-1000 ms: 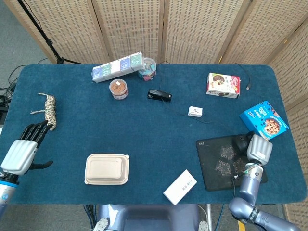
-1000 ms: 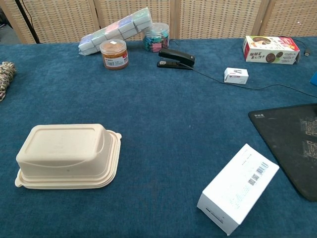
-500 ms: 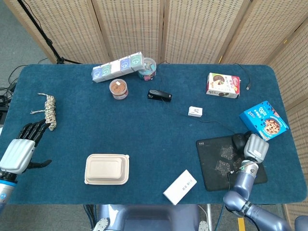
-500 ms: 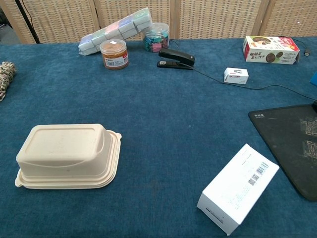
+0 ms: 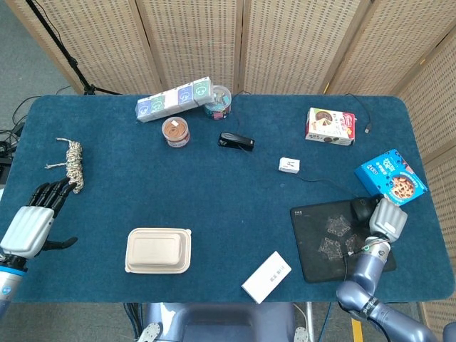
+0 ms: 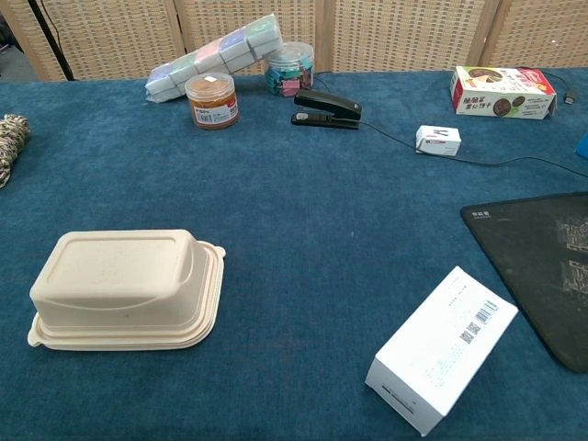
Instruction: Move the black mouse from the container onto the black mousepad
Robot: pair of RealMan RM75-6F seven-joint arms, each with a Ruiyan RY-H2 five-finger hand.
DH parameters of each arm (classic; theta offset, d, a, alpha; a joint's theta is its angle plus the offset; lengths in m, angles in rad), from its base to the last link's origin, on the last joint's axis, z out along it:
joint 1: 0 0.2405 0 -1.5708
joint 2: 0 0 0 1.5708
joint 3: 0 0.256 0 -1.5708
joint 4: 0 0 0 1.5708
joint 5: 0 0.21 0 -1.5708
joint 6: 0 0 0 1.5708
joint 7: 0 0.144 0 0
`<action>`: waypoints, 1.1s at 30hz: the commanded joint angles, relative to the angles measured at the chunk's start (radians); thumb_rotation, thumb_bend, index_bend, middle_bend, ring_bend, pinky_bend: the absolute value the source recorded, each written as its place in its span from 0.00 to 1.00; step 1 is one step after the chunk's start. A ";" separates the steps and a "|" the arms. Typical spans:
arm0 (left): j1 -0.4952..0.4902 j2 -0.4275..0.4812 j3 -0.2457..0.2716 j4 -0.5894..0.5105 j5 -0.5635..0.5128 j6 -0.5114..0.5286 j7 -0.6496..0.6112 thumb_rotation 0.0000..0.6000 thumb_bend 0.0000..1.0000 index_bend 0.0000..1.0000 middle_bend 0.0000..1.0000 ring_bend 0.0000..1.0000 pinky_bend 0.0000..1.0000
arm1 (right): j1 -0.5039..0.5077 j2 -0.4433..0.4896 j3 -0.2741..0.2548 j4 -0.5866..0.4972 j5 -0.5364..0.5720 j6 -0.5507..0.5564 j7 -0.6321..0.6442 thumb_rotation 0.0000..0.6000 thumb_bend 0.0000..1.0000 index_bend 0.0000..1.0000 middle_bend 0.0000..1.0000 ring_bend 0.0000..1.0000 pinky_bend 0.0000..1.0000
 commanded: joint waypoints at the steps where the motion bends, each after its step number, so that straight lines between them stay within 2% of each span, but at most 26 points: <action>1: 0.000 0.000 0.000 -0.001 0.000 0.000 0.001 1.00 0.03 0.00 0.00 0.00 0.00 | -0.002 0.001 0.000 0.003 0.002 -0.004 0.000 1.00 0.09 0.49 0.55 0.48 0.46; 6: 0.002 0.002 0.001 -0.002 0.003 0.003 -0.002 1.00 0.03 0.00 0.00 0.00 0.00 | -0.002 -0.004 -0.002 0.014 0.004 -0.012 -0.001 1.00 0.09 0.49 0.54 0.48 0.45; 9: 0.002 0.003 0.001 0.000 0.001 0.002 -0.007 1.00 0.03 0.00 0.00 0.00 0.00 | 0.000 -0.010 -0.001 0.027 0.007 -0.019 -0.001 1.00 0.09 0.48 0.53 0.47 0.40; 17: 0.002 0.006 0.000 0.001 0.003 0.002 -0.013 1.00 0.03 0.00 0.00 0.00 0.00 | -0.002 -0.012 -0.001 0.027 -0.001 -0.027 0.009 1.00 0.09 0.34 0.41 0.29 0.27; 33: 0.002 0.008 0.001 0.002 0.009 0.004 -0.020 1.00 0.03 0.00 0.00 0.00 0.00 | -0.018 0.014 -0.011 -0.032 -0.018 -0.010 0.005 1.00 0.09 0.24 0.31 0.18 0.17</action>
